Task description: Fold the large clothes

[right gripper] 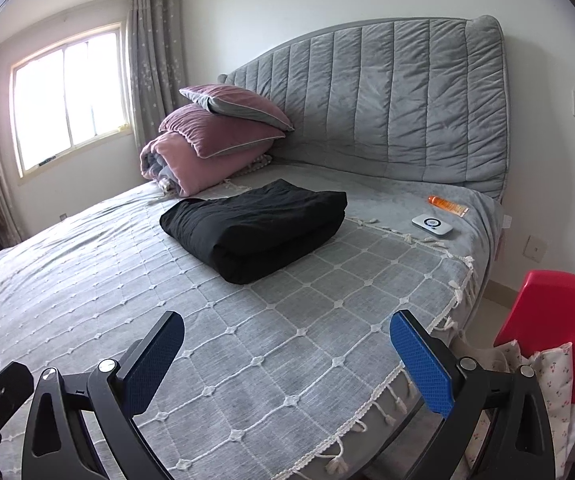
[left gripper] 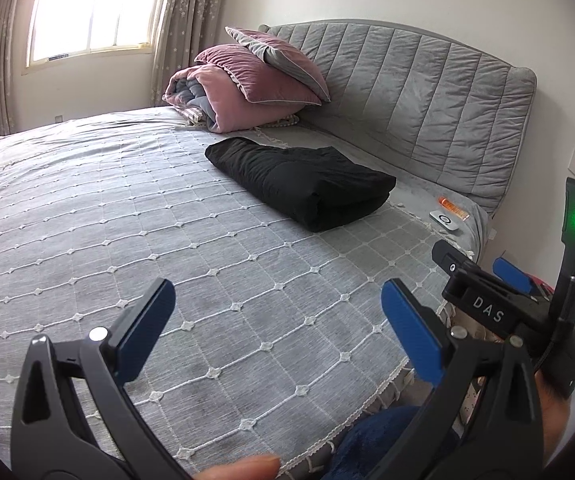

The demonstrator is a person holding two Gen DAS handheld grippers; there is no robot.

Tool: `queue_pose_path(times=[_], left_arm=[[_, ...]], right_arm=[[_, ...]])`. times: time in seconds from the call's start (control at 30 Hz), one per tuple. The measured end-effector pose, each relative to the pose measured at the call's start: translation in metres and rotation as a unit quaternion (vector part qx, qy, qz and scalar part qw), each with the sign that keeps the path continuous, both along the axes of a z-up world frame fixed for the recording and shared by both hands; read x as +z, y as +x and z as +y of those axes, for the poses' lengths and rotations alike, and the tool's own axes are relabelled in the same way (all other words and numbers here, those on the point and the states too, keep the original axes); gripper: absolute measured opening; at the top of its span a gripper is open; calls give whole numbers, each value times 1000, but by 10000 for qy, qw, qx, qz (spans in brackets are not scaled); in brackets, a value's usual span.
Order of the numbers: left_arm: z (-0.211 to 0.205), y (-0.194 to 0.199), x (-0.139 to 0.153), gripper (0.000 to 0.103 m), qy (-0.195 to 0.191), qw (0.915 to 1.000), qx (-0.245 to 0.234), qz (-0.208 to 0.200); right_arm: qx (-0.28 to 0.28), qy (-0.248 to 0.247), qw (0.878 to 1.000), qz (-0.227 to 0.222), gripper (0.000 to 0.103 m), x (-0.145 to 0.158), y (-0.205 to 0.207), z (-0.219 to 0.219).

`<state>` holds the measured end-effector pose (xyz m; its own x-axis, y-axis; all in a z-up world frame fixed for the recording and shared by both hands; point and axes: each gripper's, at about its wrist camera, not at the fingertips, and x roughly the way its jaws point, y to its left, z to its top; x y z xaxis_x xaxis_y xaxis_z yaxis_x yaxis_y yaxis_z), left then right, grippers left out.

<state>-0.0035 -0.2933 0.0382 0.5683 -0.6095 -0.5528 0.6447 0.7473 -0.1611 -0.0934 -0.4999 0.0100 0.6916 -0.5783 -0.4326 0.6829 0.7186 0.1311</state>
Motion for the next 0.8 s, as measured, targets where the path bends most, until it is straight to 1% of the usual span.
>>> queue_pose_path(times=[0.2, 0.43, 0.8], left_arm=[[-2, -1, 0, 102, -26, 10000, -8, 31], [-6, -7, 3, 102, -55, 9999, -136, -1], [-6, -9, 4, 102, -142, 9998, -150, -23]], right_arm=[[-43, 11, 10000, 25, 103, -1, -1, -1], [-67, 19, 10000, 1, 103, -2, -3, -2], [-80, 9, 10000, 1, 103, -3, -4, -2]])
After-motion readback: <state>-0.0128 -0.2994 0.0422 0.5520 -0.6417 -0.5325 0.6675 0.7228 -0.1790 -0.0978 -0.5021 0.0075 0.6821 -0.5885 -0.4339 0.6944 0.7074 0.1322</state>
